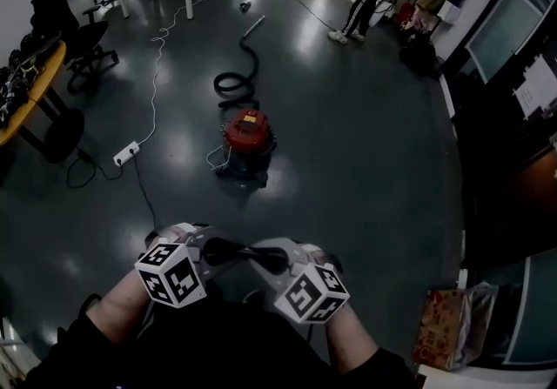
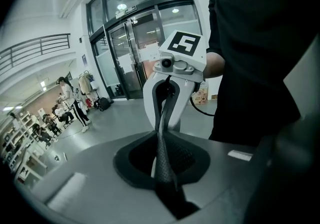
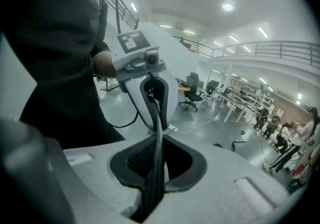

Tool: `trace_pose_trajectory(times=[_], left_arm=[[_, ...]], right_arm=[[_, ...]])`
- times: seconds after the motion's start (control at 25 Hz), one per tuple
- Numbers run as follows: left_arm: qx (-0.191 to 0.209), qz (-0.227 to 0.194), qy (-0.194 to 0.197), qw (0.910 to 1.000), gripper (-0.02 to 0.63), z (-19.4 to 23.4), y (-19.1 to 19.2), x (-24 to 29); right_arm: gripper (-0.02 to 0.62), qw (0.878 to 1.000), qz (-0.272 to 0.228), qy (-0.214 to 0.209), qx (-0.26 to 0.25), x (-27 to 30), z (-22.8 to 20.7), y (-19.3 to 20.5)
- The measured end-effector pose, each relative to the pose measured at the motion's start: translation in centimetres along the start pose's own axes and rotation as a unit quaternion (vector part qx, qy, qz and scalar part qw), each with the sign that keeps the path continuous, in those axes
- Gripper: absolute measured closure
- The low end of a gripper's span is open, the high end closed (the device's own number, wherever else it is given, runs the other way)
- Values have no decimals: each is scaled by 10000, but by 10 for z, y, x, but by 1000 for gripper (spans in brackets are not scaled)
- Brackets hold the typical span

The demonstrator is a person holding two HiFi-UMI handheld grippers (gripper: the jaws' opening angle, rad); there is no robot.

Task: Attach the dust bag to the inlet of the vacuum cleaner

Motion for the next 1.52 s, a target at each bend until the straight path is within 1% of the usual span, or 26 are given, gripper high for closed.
trace_pose_trajectory(times=[0.2,0.36,0.6,0.8,1.0,1.08,1.2,1.32,1.52], left_arm=[[-61,18,-25,10000,574,16,9,6],[-67,-19,30,10000,572,43,25,8],[12,-156,262,9995,572,101,61,4],[131,-252,414,9987,572,160,101,1],[282,-330,421,9982,571,205,130,-5],[240,-340,399,9983,569,219,140,-3],[128,-308,377,9987,566,236,155,4],[-35,-234,385,9990,565,247,169,16],[-244,11,342,9991,563,260,184,49]], right_arm=[[564,9999,18,-95,52,10,-17,5],[564,9998,62,-84,150,29,-40,8],[563,9993,191,177,252,74,-89,4],[564,9979,397,369,348,122,-140,3],[563,9960,479,605,457,159,-178,-3],[563,9950,491,677,545,171,-191,-1],[561,9942,485,674,680,186,-206,7],[561,9946,482,566,722,199,-218,21],[561,9954,414,369,782,208,-235,54]])
Point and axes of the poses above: the fingertips, and each gripper's own axes: x forward along the fingers, z to its left, y out of its underside, the point moved 3 cm from there along -x, backward along the fingers, and after that the axes turned 3 degrees about -z, right-handed, at the moved point
